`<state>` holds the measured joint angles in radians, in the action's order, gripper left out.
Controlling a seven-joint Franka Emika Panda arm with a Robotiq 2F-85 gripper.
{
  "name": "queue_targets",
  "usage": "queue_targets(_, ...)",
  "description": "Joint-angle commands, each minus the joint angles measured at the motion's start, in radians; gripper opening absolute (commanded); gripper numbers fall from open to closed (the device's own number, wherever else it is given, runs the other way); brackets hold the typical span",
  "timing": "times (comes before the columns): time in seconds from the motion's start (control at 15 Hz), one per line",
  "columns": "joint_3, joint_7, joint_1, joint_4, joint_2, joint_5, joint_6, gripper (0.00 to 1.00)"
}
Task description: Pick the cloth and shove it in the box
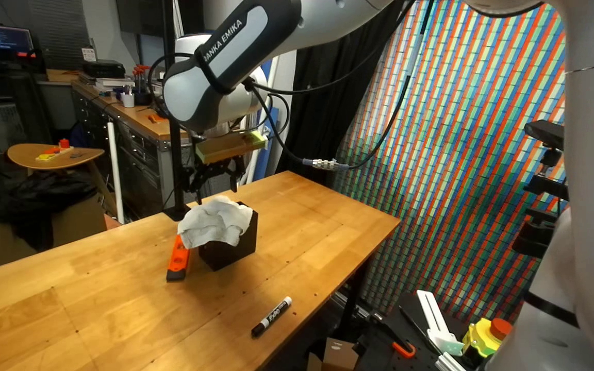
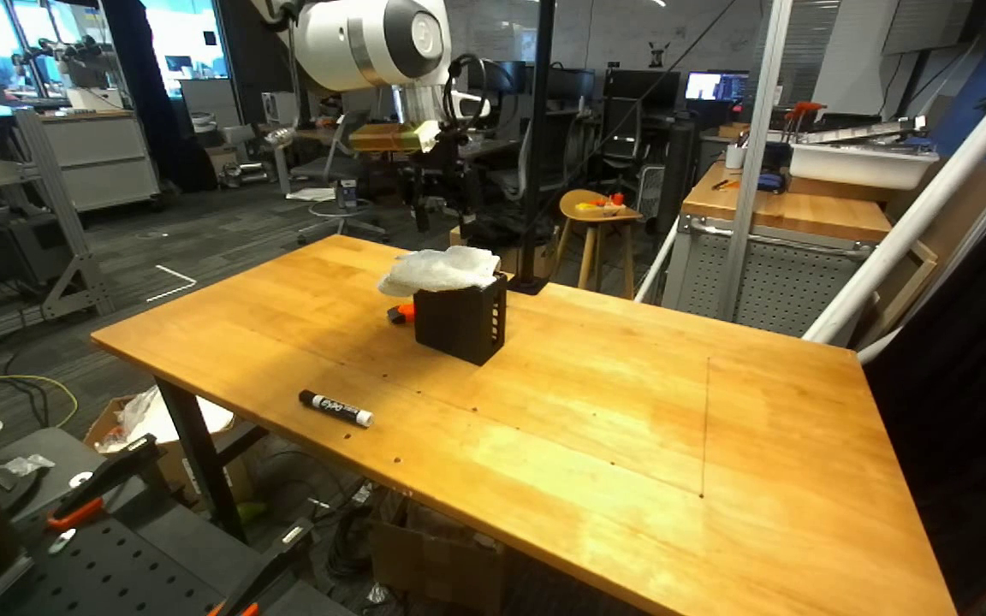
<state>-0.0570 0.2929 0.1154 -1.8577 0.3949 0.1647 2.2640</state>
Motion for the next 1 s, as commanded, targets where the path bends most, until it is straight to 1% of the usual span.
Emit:
queue_targets(0.0, 0.002, 0.018, 0.010, -0.028, -0.059, 0.029, 0.008, 0.75)
queue_targets(0.13, 0.001, 0.019, 0.011, -0.024, -0.061, 0.040, 0.009, 0.59)
queue_targets(0.2, 0.002, 0.016, 0.010, -0.022, -0.059, 0.043, 0.008, 0.49)
queue_targets(0.6, 0.003, 0.004, -0.001, 0.016, -0.003, 0.032, -0.005, 0.05)
queue_targets(0.67, 0.003, 0.000, -0.003, 0.025, 0.010, 0.028, -0.007, 0.00)
queue_targets(0.93, -0.001, -0.007, -0.011, 0.051, 0.055, 0.023, -0.006, 0.00)
